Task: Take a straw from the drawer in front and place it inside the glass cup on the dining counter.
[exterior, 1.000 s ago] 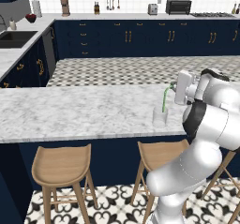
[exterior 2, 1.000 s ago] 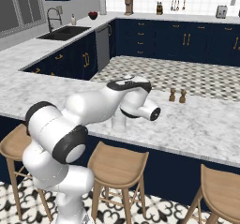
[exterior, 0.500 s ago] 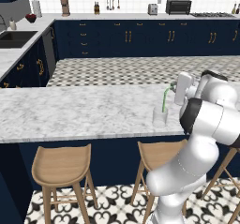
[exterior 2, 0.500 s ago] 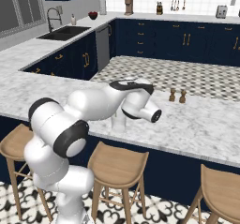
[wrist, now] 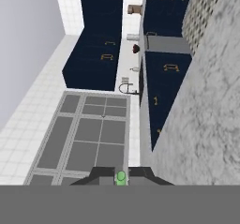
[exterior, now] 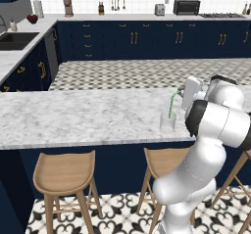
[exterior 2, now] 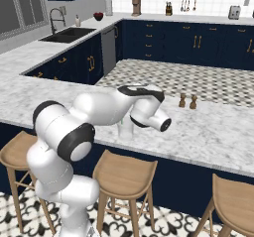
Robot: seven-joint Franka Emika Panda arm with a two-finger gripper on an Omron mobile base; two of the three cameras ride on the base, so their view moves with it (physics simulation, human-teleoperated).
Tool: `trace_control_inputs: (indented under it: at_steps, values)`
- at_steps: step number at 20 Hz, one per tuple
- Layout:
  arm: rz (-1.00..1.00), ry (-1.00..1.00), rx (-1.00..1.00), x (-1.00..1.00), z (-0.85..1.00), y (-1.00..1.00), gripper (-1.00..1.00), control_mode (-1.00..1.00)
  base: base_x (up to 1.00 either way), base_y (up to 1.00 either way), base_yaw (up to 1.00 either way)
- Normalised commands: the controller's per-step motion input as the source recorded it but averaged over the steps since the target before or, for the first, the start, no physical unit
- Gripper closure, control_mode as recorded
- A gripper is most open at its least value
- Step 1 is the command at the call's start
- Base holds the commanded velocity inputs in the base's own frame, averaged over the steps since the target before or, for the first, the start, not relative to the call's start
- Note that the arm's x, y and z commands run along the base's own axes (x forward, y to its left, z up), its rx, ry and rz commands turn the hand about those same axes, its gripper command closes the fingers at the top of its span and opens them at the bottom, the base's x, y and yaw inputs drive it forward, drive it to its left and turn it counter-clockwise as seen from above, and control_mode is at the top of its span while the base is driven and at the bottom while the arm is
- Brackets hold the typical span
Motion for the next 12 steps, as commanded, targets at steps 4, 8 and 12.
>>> trace_control_inputs:
  at_steps: [4, 8, 12]
  values:
    - [0.00, -0.01, 0.00, 0.00, -0.08, 0.00, 1.00, -1.00, 0.00, 0.00, 0.00]
    - [0.00, 0.00, 0.00, 0.00, -0.05, 0.00, 1.00, -1.00, 0.00, 0.00, 0.00]
    - [0.00, 0.00, 0.00, 0.00, -0.02, 0.00, 1.00, -1.00, 0.00, 0.00, 0.00]
